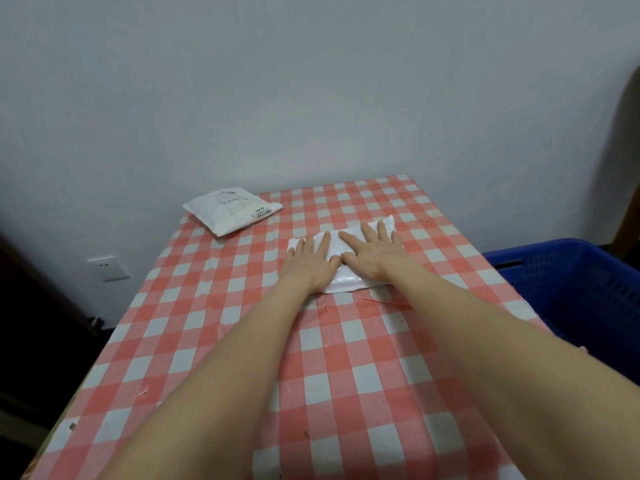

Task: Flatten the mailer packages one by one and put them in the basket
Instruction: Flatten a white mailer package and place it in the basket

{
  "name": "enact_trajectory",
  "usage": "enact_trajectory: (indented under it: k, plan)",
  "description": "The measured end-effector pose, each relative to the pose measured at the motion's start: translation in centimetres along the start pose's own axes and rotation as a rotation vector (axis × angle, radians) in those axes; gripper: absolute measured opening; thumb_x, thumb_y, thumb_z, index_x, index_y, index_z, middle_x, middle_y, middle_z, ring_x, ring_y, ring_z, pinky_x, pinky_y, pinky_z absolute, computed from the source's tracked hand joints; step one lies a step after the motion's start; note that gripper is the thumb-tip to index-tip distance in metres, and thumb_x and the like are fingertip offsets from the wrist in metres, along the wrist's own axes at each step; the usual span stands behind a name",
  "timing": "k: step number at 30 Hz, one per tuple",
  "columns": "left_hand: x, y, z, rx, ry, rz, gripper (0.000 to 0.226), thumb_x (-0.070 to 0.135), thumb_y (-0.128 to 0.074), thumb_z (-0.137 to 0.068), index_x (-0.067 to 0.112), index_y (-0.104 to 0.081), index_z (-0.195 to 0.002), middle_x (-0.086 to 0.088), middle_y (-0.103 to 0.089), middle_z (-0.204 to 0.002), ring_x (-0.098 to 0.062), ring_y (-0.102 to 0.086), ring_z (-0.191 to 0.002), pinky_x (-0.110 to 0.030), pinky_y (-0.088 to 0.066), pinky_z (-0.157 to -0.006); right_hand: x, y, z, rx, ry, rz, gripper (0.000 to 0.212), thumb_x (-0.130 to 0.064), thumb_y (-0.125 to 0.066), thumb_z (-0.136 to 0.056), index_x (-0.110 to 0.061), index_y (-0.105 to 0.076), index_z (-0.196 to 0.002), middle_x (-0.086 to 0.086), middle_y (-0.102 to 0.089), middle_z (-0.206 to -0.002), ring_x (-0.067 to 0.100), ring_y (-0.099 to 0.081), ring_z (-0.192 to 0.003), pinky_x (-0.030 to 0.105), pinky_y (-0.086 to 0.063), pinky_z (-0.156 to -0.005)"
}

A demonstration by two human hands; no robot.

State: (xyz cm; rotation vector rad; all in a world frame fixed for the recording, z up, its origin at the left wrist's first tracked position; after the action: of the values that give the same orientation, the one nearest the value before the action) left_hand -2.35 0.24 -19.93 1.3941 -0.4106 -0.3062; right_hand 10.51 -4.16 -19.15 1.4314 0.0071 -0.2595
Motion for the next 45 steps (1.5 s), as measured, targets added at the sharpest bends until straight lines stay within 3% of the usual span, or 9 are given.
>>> enact_trajectory:
  k: [20, 25, 27, 31, 34, 37, 40, 42, 45]
  plan:
    - [0.2, -0.5, 0.2, 0.020, 0.025, -0.029, 0.061, 0.050, -0.013, -0.099, 0.026, 0.005, -0.152, -0.009, 0.006, -0.160, -0.023, 0.005, -0.148, -0.043, 0.002, -0.120, 0.6, -0.8, 0.2, 0.099, -0.002, -0.015, 0.067, -0.063, -0.013, -0.096, -0.033, 0.008, -0.153, 0.009, 0.018, -0.159, 0.028, 0.018, -0.146, 0.048, 0.006, -0.119]
    - [0.2, 0.5, 0.5, -0.018, 0.024, 0.011, 0.059, 0.047, -0.015, -0.101, 0.021, -0.004, -0.153, -0.009, 0.000, -0.160, -0.023, 0.001, -0.148, -0.043, -0.005, -0.120, 1.4, -0.6, 1.1, 0.000, -0.038, -0.043, 0.072, -0.070, -0.010, -0.092, -0.035, 0.008, -0.152, 0.011, 0.019, -0.159, 0.027, 0.019, -0.146, 0.050, 0.005, -0.118]
    - [0.7, 1.9, 1.1, 0.018, -0.010, -0.001, 0.051, 0.036, -0.019, -0.104, 0.014, -0.022, -0.150, -0.010, -0.014, -0.158, -0.026, -0.009, -0.146, -0.044, -0.017, -0.117, 1.9, 0.5, 1.2, 0.008, -0.046, -0.013, 0.065, -0.061, -0.013, -0.097, -0.032, -0.002, -0.154, 0.012, 0.008, -0.161, 0.030, 0.007, -0.148, 0.051, -0.003, -0.118]
    - [1.4, 4.3, 1.3, 0.349, -0.044, 0.112, 0.038, 0.015, -0.029, -0.103, 0.013, -0.048, -0.135, -0.005, -0.041, -0.143, -0.025, -0.044, -0.126, -0.036, -0.038, -0.098, 3.3, 4.1, 1.4, 0.269, -0.165, -0.099, 0.046, -0.022, -0.041, -0.098, -0.014, -0.036, -0.143, 0.008, -0.037, -0.148, 0.032, -0.043, -0.130, 0.042, -0.037, -0.103]
    - [3.5, 3.5, 0.5, 0.355, -0.154, 0.149, 0.035, 0.009, -0.040, -0.098, 0.015, -0.057, -0.128, -0.001, -0.050, -0.135, -0.024, -0.051, -0.118, -0.035, -0.042, -0.092, 2.3, 4.2, 1.4, 0.243, -0.149, -0.149, 0.048, -0.005, -0.048, -0.090, -0.013, -0.044, -0.138, 0.008, -0.048, -0.140, 0.030, -0.050, -0.124, 0.039, -0.043, -0.099]
    - [5.2, 2.3, -0.7, 0.308, -0.201, 0.175, 0.031, 0.008, -0.038, -0.097, 0.010, -0.060, -0.118, -0.005, -0.054, -0.126, -0.028, -0.053, -0.113, -0.037, -0.044, -0.088, 1.5, 2.6, 0.7, 0.223, -0.118, -0.231, 0.043, -0.005, -0.044, -0.093, -0.010, -0.044, -0.136, 0.009, -0.047, -0.140, 0.029, -0.047, -0.127, 0.039, -0.042, -0.101]
    - [5.1, 1.1, -2.1, 0.187, -0.238, 0.167, 0.033, 0.015, -0.033, -0.100, 0.017, -0.054, -0.125, -0.005, -0.052, -0.130, -0.027, -0.048, -0.120, -0.041, -0.041, -0.094, 1.5, 0.8, -0.3, 0.162, -0.092, -0.186, 0.045, -0.011, -0.037, -0.098, -0.004, -0.035, -0.142, 0.012, -0.029, -0.152, 0.029, -0.018, -0.145, 0.038, -0.026, -0.115]
    - [4.5, 0.3, -2.5, 0.105, -0.249, 0.084, 0.041, 0.026, -0.027, -0.104, 0.023, -0.037, -0.144, -0.002, -0.035, -0.150, -0.023, -0.030, -0.138, -0.044, -0.029, -0.110, 1.4, 0.0, -0.6, 0.137, -0.087, -0.094, 0.051, -0.019, -0.029, -0.102, -0.003, -0.021, -0.150, 0.013, -0.012, -0.159, 0.029, -0.001, -0.149, 0.038, -0.010, -0.121]
    - [3.9, -0.3, -2.4, 0.095, -0.223, 0.006, 0.048, 0.035, -0.018, -0.105, 0.025, -0.017, -0.152, -0.004, -0.014, -0.159, -0.020, -0.012, -0.146, -0.043, -0.012, -0.118, 1.7, -0.5, -0.8, 0.128, -0.119, -0.047, 0.055, -0.027, -0.016, -0.104, -0.006, -0.007, -0.153, 0.010, 0.001, -0.161, 0.028, 0.006, -0.149, 0.038, -0.001, -0.121]
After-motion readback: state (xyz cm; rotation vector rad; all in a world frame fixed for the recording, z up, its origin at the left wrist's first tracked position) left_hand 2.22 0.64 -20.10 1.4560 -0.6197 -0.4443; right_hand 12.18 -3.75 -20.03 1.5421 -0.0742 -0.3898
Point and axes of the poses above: each hand's wrist, its own z-axis away from the middle knuckle, its own y-axis out of the back of the hand, x = y × z, the point moved 4 cm from there along -z, towards the middle knuckle
